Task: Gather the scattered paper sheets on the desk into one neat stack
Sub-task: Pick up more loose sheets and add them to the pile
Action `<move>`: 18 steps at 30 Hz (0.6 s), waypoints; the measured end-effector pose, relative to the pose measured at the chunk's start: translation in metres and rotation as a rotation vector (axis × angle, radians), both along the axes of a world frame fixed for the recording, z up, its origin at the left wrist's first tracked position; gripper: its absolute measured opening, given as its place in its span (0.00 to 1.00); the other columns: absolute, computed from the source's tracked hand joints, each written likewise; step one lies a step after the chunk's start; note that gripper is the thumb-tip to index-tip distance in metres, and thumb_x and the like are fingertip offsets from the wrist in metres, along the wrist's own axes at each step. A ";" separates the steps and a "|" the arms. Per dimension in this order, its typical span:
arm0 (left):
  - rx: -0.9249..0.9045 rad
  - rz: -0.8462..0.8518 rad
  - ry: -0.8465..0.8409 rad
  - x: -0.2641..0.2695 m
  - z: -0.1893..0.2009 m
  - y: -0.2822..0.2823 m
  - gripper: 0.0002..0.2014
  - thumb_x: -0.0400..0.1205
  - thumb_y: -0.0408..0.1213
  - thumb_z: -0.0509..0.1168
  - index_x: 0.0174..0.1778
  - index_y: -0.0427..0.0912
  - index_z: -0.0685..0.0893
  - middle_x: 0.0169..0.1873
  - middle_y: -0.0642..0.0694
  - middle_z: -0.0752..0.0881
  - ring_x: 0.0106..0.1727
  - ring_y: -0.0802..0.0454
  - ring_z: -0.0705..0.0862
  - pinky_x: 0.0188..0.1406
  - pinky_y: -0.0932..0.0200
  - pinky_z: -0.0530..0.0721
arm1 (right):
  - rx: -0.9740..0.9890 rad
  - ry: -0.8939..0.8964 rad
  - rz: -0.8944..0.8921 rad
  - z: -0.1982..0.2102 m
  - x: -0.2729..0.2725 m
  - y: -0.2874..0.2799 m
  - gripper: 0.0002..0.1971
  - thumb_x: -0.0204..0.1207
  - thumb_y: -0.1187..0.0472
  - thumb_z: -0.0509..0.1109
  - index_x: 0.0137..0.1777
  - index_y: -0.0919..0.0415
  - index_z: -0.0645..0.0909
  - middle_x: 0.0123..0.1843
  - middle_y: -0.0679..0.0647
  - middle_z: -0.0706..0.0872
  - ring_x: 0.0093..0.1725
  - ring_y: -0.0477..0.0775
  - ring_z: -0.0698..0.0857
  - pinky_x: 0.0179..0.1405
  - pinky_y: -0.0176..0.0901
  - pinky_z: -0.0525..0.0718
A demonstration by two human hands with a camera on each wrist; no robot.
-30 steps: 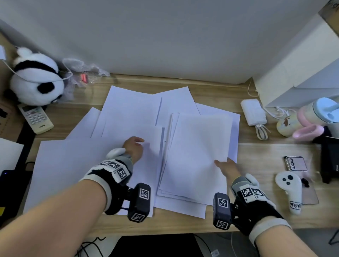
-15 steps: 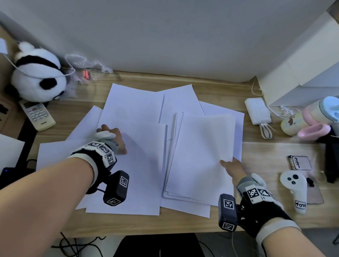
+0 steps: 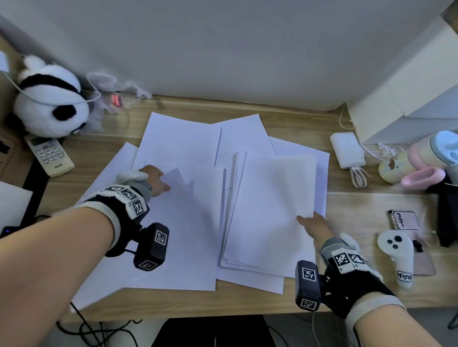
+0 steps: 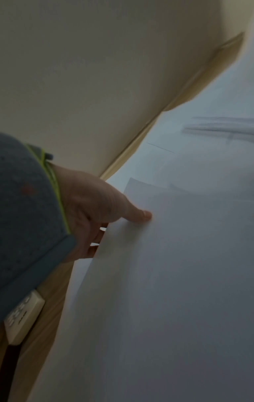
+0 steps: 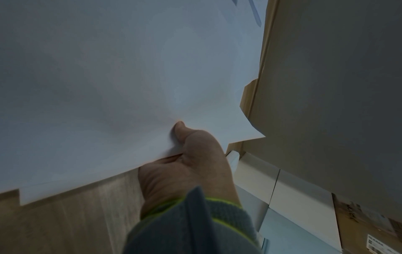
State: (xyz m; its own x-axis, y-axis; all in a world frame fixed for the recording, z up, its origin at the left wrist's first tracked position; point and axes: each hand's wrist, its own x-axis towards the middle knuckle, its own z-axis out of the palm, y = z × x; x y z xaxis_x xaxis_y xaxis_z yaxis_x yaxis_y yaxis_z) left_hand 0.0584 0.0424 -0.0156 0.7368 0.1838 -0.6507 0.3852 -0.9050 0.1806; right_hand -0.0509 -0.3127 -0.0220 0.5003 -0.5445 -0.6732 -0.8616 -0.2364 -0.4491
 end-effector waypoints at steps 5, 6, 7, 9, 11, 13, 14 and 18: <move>-0.216 0.383 -0.145 0.011 0.012 0.013 0.32 0.79 0.41 0.69 0.77 0.30 0.69 0.78 0.35 0.71 0.76 0.36 0.73 0.75 0.48 0.70 | -0.005 0.013 0.009 0.005 0.000 0.004 0.23 0.81 0.66 0.61 0.75 0.70 0.67 0.75 0.64 0.74 0.73 0.65 0.73 0.71 0.50 0.70; -0.245 0.426 -0.141 0.011 0.014 0.013 0.32 0.80 0.40 0.68 0.78 0.31 0.67 0.79 0.36 0.69 0.78 0.38 0.72 0.76 0.50 0.68 | -0.008 0.016 0.010 0.005 0.000 0.005 0.23 0.81 0.66 0.61 0.75 0.69 0.67 0.75 0.63 0.74 0.73 0.65 0.73 0.71 0.50 0.70; -0.274 0.468 -0.148 0.009 0.015 0.014 0.32 0.81 0.40 0.67 0.78 0.31 0.65 0.79 0.37 0.68 0.78 0.39 0.71 0.77 0.52 0.68 | -0.011 0.019 0.014 0.007 -0.001 0.008 0.23 0.81 0.66 0.61 0.75 0.69 0.66 0.74 0.63 0.74 0.73 0.64 0.72 0.71 0.50 0.69; -0.295 0.528 -0.133 0.006 0.011 0.018 0.32 0.81 0.41 0.66 0.79 0.31 0.65 0.79 0.37 0.69 0.77 0.39 0.72 0.77 0.52 0.69 | -0.019 0.018 0.016 0.006 -0.002 0.010 0.24 0.81 0.66 0.61 0.76 0.69 0.65 0.75 0.63 0.73 0.74 0.64 0.72 0.71 0.50 0.69; -0.301 0.598 -0.138 -0.001 0.006 0.018 0.30 0.80 0.41 0.67 0.76 0.32 0.70 0.76 0.37 0.74 0.74 0.38 0.76 0.74 0.49 0.73 | -0.028 0.025 0.021 0.008 -0.003 0.013 0.24 0.81 0.66 0.61 0.76 0.70 0.65 0.74 0.63 0.73 0.73 0.64 0.72 0.71 0.50 0.69; -0.324 0.642 -0.154 -0.008 0.000 0.018 0.24 0.78 0.38 0.69 0.69 0.31 0.79 0.68 0.35 0.82 0.67 0.36 0.81 0.70 0.46 0.78 | -0.034 0.036 0.020 0.007 -0.003 0.014 0.24 0.81 0.66 0.60 0.76 0.71 0.63 0.74 0.64 0.72 0.74 0.64 0.71 0.71 0.50 0.69; -0.333 0.653 -0.152 -0.012 -0.001 0.018 0.23 0.77 0.35 0.69 0.68 0.31 0.80 0.66 0.34 0.83 0.66 0.35 0.82 0.68 0.46 0.79 | -0.034 0.036 0.019 0.006 -0.004 0.015 0.25 0.81 0.66 0.60 0.77 0.71 0.62 0.74 0.64 0.72 0.74 0.64 0.70 0.71 0.49 0.68; -0.224 0.686 -0.089 -0.028 -0.005 0.018 0.34 0.77 0.37 0.70 0.78 0.30 0.65 0.75 0.34 0.73 0.73 0.35 0.75 0.67 0.48 0.74 | -0.009 0.027 -0.008 0.005 -0.002 0.019 0.27 0.82 0.66 0.60 0.78 0.72 0.59 0.78 0.66 0.68 0.76 0.64 0.69 0.72 0.49 0.67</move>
State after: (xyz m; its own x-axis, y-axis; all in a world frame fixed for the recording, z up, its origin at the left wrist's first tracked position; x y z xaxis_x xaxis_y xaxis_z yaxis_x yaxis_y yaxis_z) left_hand 0.0308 0.0608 -0.0209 0.5556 0.4928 -0.6697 0.8279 -0.4025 0.3907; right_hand -0.0527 -0.2939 -0.0167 0.4771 -0.5545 -0.6818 -0.8755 -0.2328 -0.4233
